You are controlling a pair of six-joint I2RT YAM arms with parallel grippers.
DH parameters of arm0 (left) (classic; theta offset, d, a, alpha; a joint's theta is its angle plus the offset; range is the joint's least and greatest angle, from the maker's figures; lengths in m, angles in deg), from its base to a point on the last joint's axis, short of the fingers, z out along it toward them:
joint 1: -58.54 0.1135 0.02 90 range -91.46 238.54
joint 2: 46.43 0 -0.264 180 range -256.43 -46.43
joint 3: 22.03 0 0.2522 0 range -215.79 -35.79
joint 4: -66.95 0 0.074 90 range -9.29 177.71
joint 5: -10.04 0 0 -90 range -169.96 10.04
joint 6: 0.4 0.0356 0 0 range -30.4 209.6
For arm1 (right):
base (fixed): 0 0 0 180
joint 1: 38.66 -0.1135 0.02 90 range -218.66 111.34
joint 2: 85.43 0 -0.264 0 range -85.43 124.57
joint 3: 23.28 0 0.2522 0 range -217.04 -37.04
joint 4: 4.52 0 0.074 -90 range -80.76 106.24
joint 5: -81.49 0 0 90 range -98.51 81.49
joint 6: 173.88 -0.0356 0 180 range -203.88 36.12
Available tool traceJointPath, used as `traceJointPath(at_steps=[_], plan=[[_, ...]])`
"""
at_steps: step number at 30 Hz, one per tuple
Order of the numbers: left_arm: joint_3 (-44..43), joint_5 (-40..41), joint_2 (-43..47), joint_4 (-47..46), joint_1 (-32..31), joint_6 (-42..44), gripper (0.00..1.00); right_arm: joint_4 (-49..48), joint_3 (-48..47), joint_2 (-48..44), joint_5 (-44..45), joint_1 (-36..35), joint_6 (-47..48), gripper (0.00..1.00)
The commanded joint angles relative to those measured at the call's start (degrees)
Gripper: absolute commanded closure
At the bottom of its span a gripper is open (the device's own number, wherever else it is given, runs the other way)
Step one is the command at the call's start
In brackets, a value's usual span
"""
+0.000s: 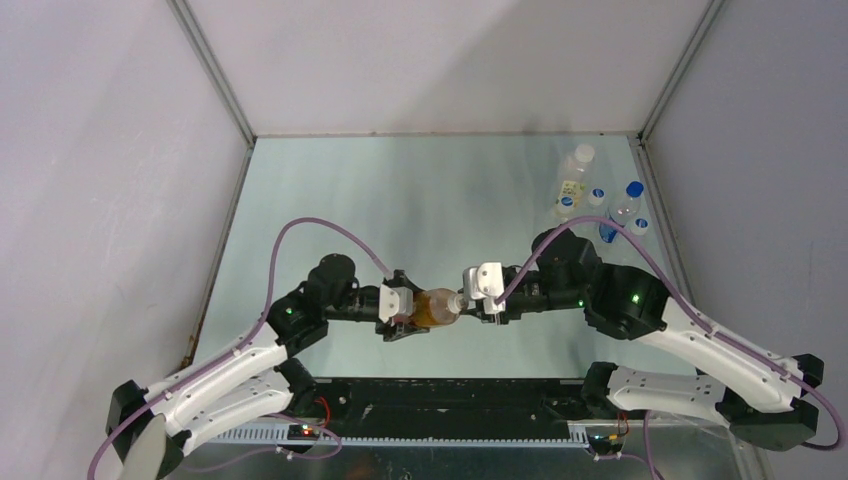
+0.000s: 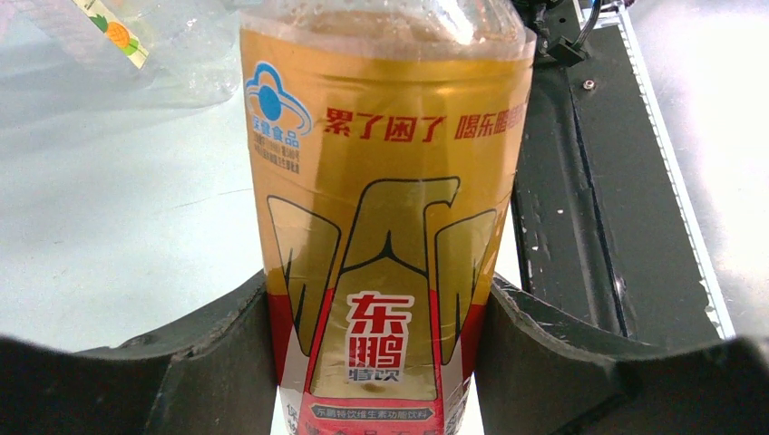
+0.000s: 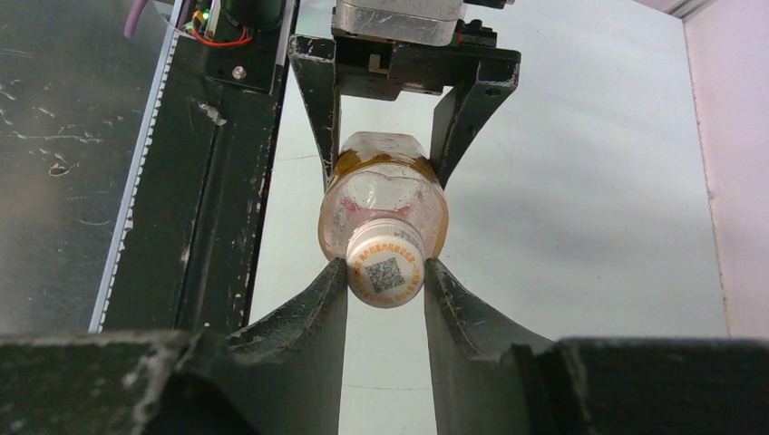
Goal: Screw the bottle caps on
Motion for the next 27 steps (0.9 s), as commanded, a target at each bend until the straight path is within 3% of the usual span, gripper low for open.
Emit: traceJointPath(at_steps=[1,3,5,8,11,17,19,21,23,24,26,27], plan=[[-3.00,0.54,0.63,-2.50,0.23,1.22,0.92,-2.32,-2.38,0.97,0.44,-0.38,-3.20,0.71],[-2.86,2.39,1.41,-3.29,0.06,1.40,0.91,-2.16,-2.43,1.50,2.27,-0.51,-5.73,0.76],[-2.36,6.00,2.28,-5.06,-0.43,1.45,0.91,-2.27,-2.33,2.14,4.30,-0.60,-10.19,0.88],[-0.93,14.96,3.16,-9.88,-2.31,2.38,0.91,-3.09,-2.30,3.99,9.18,-0.74,-20.49,0.99],[1.69,24.82,3.82,-15.53,-4.95,3.31,0.91,-4.44,-2.29,6.28,18.37,-0.91,-32.80,1.00],[5.54,41.96,3.44,-25.11,-11.66,8.71,0.91,-2.75,-2.30,9.79,35.87,0.03,-71.73,1.00],[6.78,46.13,3.13,-28.30,-13.33,9.83,0.91,-2.35,-2.09,10.39,38.06,0.36,-79.17,1.00],[7.37,47.08,2.92,-29.43,-13.77,9.33,0.91,-4.35,-1.48,10.01,38.95,-0.20,-80.72,0.99],[7.04,47.16,2.97,-27.88,-13.71,8.35,0.89,-7.18,-0.74,8.68,39.28,-0.91,-78.11,0.83],[6.84,46.46,2.99,-25.83,-13.40,7.94,0.89,-8.03,-0.46,7.41,38.49,-1.04,-76.37,0.64],[6.26,44.29,3.19,-22.07,-12.15,6.73,0.89,-10.05,-0.23,5.27,36.42,-0.90,-66.20,0.40],[6.10,43.38,3.27,-20.99,-11.58,5.81,0.89,-10.56,-0.21,4.53,35.73,-0.86,-62.98,0.36]])
